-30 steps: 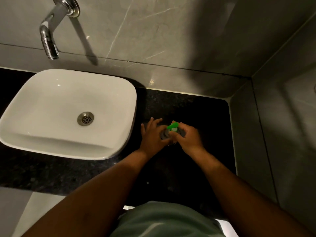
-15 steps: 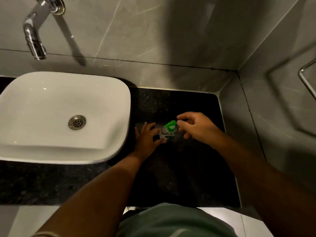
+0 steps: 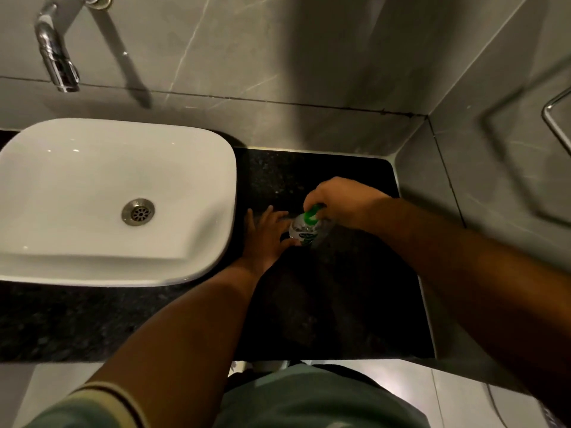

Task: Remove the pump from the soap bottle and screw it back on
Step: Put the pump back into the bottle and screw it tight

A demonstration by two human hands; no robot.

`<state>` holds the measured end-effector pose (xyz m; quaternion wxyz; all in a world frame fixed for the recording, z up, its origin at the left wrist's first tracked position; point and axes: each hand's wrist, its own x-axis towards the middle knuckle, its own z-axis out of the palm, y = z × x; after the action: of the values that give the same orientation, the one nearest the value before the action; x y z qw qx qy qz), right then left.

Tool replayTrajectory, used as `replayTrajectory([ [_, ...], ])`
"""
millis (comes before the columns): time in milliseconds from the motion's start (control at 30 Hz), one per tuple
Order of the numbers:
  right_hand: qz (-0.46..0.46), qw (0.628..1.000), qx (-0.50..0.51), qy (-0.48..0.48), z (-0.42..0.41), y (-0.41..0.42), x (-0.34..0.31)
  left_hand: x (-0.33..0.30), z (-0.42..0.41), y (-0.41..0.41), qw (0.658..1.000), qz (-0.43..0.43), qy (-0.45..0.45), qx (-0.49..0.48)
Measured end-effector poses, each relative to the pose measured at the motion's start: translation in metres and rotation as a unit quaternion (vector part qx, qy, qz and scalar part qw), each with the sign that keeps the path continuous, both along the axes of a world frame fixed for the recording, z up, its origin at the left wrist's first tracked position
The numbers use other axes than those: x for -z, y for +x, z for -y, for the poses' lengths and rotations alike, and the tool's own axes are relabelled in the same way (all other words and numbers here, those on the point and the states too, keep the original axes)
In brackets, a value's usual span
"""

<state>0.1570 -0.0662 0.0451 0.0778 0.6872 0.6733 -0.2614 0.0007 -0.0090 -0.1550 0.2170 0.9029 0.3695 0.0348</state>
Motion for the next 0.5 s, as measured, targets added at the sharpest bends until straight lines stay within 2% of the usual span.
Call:
replayTrajectory([
  [100,0.049,0.988,-0.144,0.0,-0.006,0.007,-0.004,0.0,0.0,0.0,1.0,0.002,0.003,0.001],
  [233,0.055,0.967,-0.248,0.014,-0.013,0.011,-0.009,-0.001,0.0,-0.001,1.0,-0.001,-0.003,0.003],
  [500,0.041,0.949,-0.314,0.012,-0.019,0.019,-0.008,-0.001,-0.001,-0.001,1.0,0.002,-0.008,0.007],
])
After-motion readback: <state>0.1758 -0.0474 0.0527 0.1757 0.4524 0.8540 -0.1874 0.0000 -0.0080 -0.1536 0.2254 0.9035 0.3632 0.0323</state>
